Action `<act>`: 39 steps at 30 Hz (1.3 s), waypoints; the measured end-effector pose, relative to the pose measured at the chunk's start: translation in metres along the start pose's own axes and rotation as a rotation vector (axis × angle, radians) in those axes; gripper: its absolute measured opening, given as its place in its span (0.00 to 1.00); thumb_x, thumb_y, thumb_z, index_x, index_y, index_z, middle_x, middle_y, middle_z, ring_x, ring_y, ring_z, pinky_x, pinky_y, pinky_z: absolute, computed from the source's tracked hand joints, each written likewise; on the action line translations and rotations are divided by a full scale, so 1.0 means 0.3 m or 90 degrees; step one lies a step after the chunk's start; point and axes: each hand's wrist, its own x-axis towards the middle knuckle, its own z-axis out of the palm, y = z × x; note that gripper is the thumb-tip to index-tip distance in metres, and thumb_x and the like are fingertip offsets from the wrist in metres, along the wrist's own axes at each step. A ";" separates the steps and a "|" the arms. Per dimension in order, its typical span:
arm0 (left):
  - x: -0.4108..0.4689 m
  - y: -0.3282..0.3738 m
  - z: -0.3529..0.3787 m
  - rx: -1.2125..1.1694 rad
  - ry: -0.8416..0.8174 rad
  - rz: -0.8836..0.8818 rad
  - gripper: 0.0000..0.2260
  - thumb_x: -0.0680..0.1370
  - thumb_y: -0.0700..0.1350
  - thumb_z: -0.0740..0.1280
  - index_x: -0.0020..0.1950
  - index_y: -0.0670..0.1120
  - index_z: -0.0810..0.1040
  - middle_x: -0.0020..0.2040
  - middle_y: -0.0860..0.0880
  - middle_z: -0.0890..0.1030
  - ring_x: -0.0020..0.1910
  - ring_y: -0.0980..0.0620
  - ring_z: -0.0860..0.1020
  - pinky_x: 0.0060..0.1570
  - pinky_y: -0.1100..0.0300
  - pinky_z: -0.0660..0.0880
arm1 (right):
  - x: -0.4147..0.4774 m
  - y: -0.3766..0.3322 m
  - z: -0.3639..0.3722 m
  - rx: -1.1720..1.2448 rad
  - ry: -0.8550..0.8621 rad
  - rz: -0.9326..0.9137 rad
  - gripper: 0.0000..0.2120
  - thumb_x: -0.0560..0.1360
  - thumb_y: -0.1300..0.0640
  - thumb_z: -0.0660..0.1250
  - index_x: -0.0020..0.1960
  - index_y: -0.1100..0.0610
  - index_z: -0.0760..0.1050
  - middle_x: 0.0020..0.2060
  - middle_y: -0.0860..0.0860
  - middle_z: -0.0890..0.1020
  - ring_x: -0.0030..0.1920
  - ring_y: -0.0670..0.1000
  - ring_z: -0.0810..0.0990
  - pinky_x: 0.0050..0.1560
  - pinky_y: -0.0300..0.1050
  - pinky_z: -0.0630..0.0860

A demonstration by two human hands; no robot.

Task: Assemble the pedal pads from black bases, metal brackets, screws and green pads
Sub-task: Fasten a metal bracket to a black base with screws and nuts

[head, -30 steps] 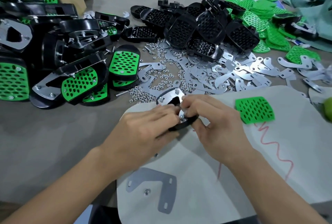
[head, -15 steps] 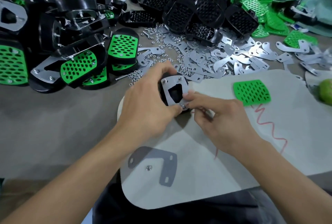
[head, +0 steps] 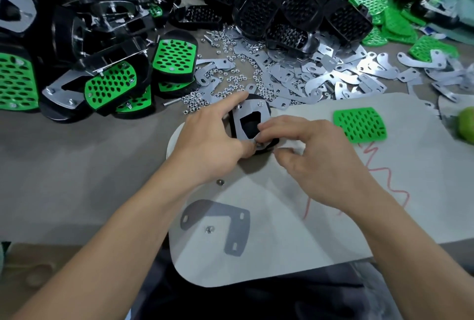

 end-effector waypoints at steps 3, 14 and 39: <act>-0.003 -0.007 -0.001 -0.003 0.001 0.015 0.41 0.64 0.47 0.81 0.74 0.63 0.72 0.63 0.59 0.80 0.51 0.68 0.68 0.44 0.82 0.61 | -0.037 0.015 0.041 0.059 0.033 0.041 0.21 0.70 0.72 0.65 0.44 0.46 0.83 0.62 0.40 0.81 0.62 0.33 0.76 0.61 0.37 0.75; -0.002 -0.039 -0.010 0.034 -0.040 0.048 0.42 0.67 0.53 0.80 0.77 0.66 0.65 0.71 0.58 0.77 0.65 0.53 0.73 0.54 0.63 0.66 | -0.077 0.018 0.071 0.017 -0.002 0.004 0.32 0.68 0.72 0.66 0.66 0.45 0.79 0.76 0.43 0.68 0.76 0.38 0.62 0.68 0.32 0.66; 0.004 -0.059 -0.013 0.052 -0.033 0.077 0.41 0.68 0.54 0.80 0.77 0.64 0.66 0.71 0.56 0.76 0.70 0.52 0.72 0.57 0.63 0.65 | -0.092 0.012 0.100 0.056 0.022 0.028 0.31 0.67 0.70 0.66 0.62 0.41 0.79 0.76 0.43 0.67 0.77 0.36 0.59 0.61 0.33 0.73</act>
